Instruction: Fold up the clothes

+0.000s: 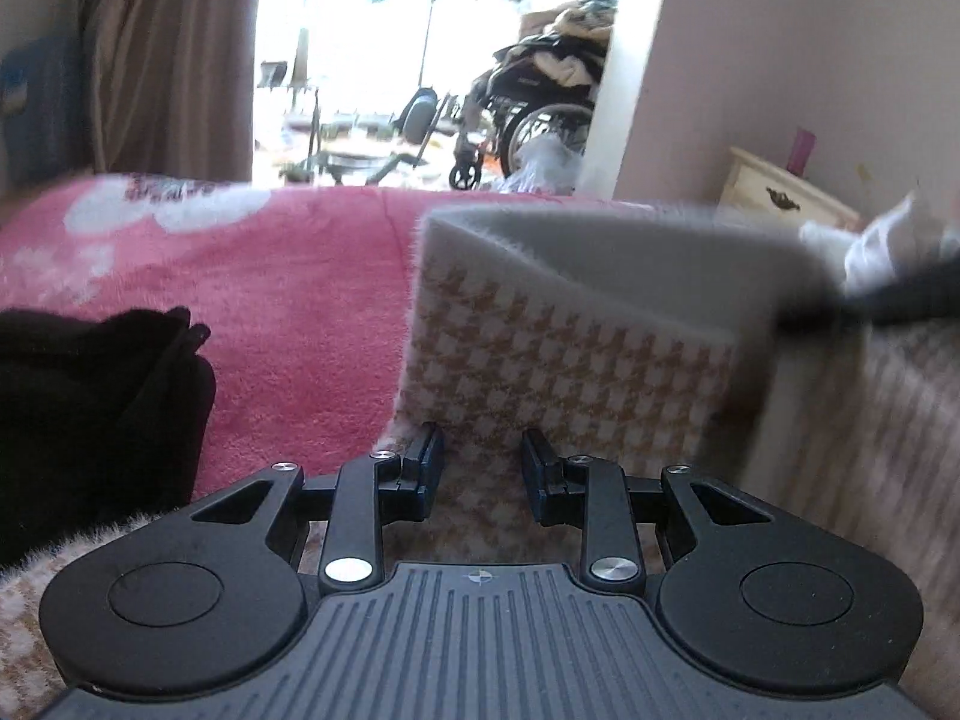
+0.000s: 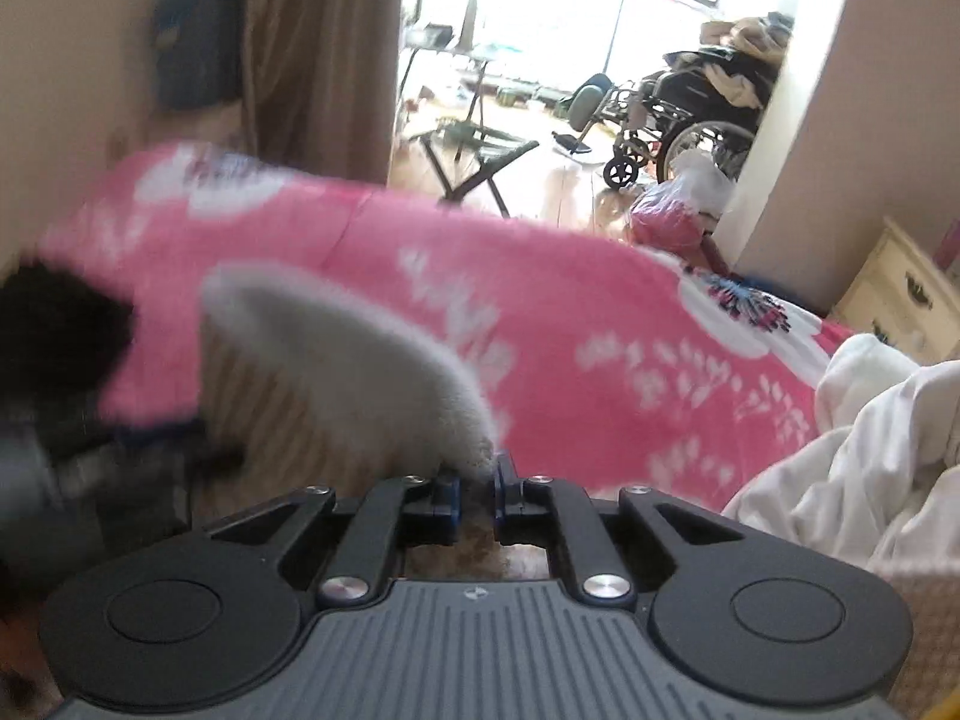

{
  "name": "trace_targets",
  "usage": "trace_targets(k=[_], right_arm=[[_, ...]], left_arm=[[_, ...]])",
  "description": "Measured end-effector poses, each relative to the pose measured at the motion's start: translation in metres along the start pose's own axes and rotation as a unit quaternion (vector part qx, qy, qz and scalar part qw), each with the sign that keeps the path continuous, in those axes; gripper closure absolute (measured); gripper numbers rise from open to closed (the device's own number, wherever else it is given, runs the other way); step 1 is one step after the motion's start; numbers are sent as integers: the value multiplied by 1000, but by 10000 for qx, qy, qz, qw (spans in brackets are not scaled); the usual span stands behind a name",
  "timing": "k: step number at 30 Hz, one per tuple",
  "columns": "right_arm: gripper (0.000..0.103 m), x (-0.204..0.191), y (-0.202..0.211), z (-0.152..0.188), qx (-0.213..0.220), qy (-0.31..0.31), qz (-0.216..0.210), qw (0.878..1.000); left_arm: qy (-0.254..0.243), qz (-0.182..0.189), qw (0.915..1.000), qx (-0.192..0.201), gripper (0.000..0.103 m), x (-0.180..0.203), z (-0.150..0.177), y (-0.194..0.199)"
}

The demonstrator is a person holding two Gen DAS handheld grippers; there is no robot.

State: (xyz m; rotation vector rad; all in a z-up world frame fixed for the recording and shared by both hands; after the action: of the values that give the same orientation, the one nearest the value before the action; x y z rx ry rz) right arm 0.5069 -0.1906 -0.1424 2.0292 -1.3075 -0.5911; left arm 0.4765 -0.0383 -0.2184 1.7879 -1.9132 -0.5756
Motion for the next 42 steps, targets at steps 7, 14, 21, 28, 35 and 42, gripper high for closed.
trace_targets(k=[7,14,21,28,35,42], right_arm=[[93,47,3,-34,-189,-1034,-1021,9892],[92,59,-19,-32,-188,-1781,-1636,9701],[92,72,2,-21,454,-2101,-2070,9544],[92,84,7,-17,797,-2514,-2672,9269],[90,79,-5,-9,831,-2813,-3067,9055],[76,84,10,11,1278,-3734,-2541,8830]], left_arm=[[-73,560,9974,443,74,11,-34,20],[-25,-333,9994,91,73,12,-55,-44],[1994,368,9792,-61,72,-67,-65,-17],[630,2032,9770,-175,72,-17,-42,7],[-291,1506,9877,-310,72,30,-40,-30],[174,548,9983,-95,75,31,-49,-42]])
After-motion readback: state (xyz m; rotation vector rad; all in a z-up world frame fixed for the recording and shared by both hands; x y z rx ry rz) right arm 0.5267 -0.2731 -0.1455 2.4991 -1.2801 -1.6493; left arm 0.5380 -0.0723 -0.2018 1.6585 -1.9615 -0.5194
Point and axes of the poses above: each gripper's, at about its wrist camera, not at the fingertips, and y roughly against the way its jaws point, x to its right, z to its underside, the point moved 3 cm from there along -y, roughly the way its jaws point, and after that the axes turned 8 degrees about -z, right-handed, at the moved point
